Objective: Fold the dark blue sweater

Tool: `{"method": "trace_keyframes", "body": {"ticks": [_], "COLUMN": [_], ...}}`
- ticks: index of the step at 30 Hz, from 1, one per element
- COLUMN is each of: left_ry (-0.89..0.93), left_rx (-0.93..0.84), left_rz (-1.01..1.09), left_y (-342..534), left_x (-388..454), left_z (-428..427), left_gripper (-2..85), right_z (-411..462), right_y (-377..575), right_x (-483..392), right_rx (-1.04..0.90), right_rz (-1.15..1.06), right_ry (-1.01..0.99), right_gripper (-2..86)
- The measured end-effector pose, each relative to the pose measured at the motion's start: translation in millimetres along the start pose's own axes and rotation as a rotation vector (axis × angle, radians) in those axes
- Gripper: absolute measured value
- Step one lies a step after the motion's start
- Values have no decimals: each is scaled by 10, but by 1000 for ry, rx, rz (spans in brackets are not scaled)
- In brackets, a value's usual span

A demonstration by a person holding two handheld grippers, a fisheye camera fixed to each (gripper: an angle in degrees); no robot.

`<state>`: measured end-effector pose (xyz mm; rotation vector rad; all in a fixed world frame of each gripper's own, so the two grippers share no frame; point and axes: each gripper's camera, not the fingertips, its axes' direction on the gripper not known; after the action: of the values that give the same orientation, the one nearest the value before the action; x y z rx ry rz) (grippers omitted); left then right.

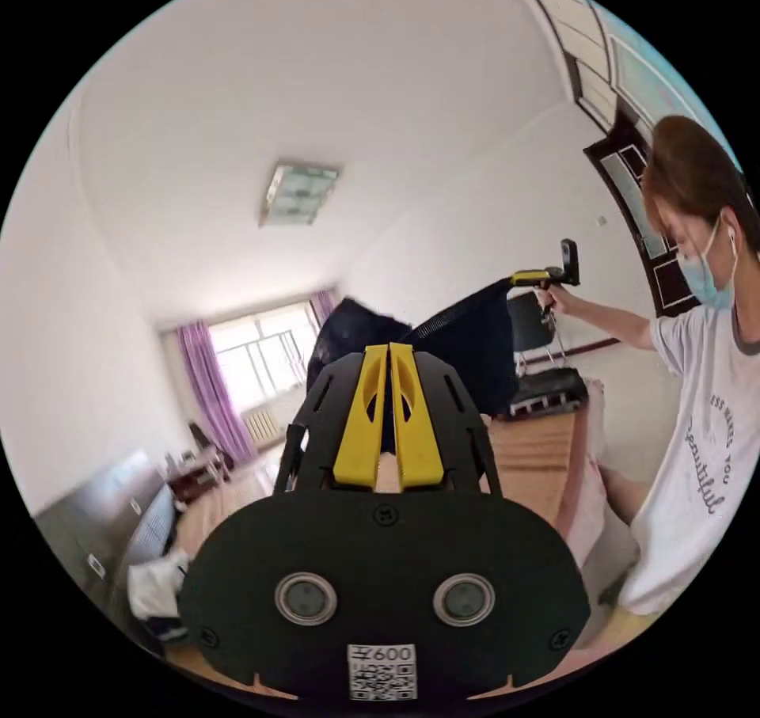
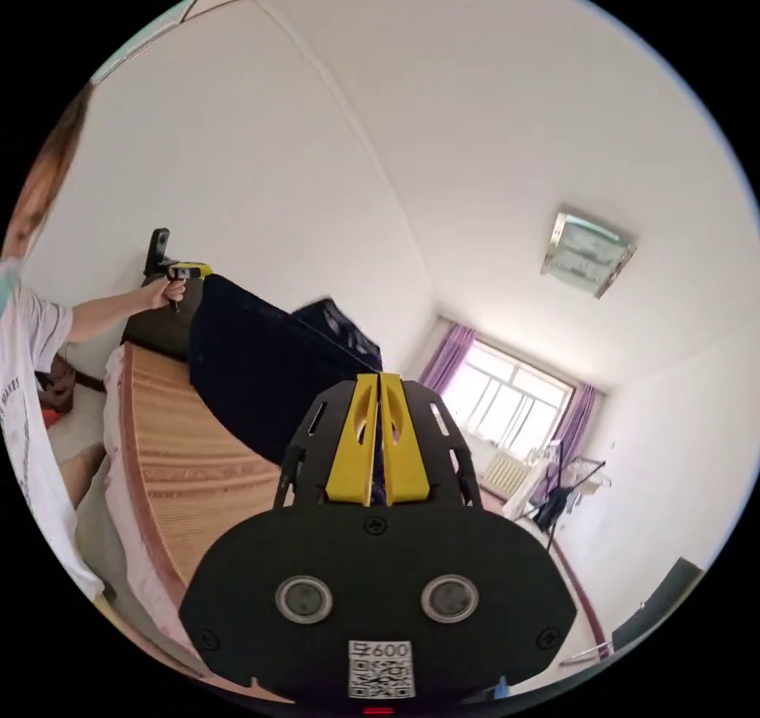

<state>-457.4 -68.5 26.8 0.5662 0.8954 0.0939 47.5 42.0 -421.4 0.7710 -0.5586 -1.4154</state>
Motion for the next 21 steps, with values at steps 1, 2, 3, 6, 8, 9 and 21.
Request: {"method": "trace_keyframes", "body": {"ticks": [1, 2, 3, 6, 8, 9, 21], "left_ry": [26, 75, 107, 109, 131, 132, 202], "left_rx": [-33, -75, -120, -226, -171, -97, -334], "left_rz": [-47, -151, -295, -645, -983, -1099, -851], "left_y": [356, 1107, 1866, 3208, 4176, 4468, 3289], "left_x": [-6, 36, 109, 282, 439, 492, -19], "left_z": [103, 290, 452, 618, 486, 362, 778], "left_gripper": [11, 10, 9, 8, 7, 7, 8], "right_z": [215, 324, 554, 1041, 1189, 1221, 1020], "right_y": [557, 853, 1462, 2899, 3463, 3657, 2960], "right_x": [-172, -264, -467, -1031, -1333, -1470, -1396], "right_rx": [-55, -85, -177, -475, -615, -661, -496], "right_rz": [117, 187, 334, 674, 763, 780, 534], "right_ry": [-53, -93, -174, -278, -283, -280, -139], "right_gripper": [-8, -8, -8, -8, -8, -8, -8]}}
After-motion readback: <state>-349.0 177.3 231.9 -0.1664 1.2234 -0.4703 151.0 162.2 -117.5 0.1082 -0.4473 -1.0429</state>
